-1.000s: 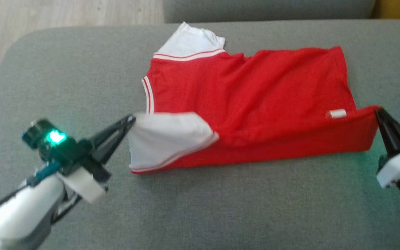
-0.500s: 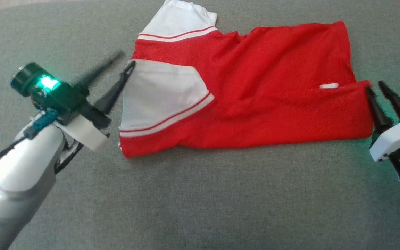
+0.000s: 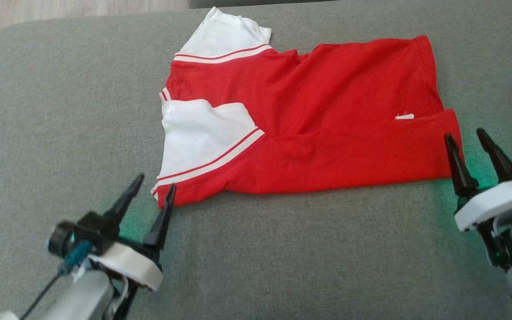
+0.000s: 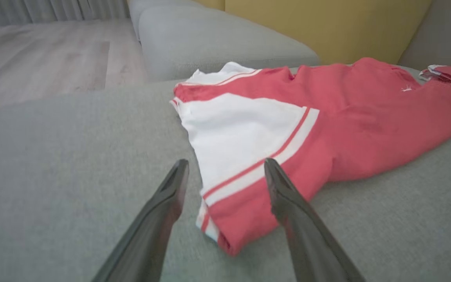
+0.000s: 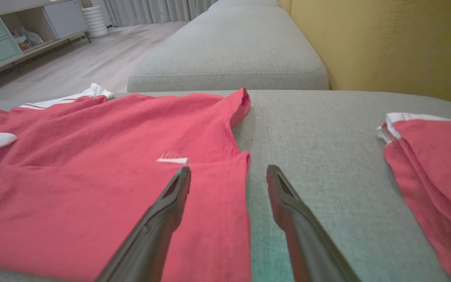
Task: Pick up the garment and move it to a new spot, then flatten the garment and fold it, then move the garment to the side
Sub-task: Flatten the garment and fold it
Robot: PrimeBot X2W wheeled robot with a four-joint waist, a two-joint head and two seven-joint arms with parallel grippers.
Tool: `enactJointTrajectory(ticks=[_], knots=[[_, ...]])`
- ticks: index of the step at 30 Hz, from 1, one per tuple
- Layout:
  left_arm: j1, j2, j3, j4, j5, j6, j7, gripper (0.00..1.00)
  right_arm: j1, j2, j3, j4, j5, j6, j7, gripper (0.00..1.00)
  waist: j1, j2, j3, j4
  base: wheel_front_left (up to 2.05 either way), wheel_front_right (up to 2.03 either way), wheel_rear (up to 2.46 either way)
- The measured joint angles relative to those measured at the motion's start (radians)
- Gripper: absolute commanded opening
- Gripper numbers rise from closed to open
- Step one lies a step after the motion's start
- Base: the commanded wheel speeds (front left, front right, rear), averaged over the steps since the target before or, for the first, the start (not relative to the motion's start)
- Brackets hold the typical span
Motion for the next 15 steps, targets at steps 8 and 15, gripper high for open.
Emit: enactJointTrajectory(ticks=[8, 15], knots=[[0.042, -0.037, 0.003, 0.071, -0.042, 0.060, 0.101, 1.00, 0.036, 0.042, -0.067, -0.042, -0.042, 0.000, -0.001, 1.00, 0.0000, 0.0000, -0.008, -0.003, 0.00, 0.00, 0.00], [0.010, -0.037, -0.024, 0.122, -0.040, 0.059, 0.179, 1.00, 0.074, 0.068, -0.070, -0.050, -0.051, 0.000, -0.001, 1.00, 0.0000, 0.0000, -0.011, -0.014, 0.00, 0.00, 0.00]])
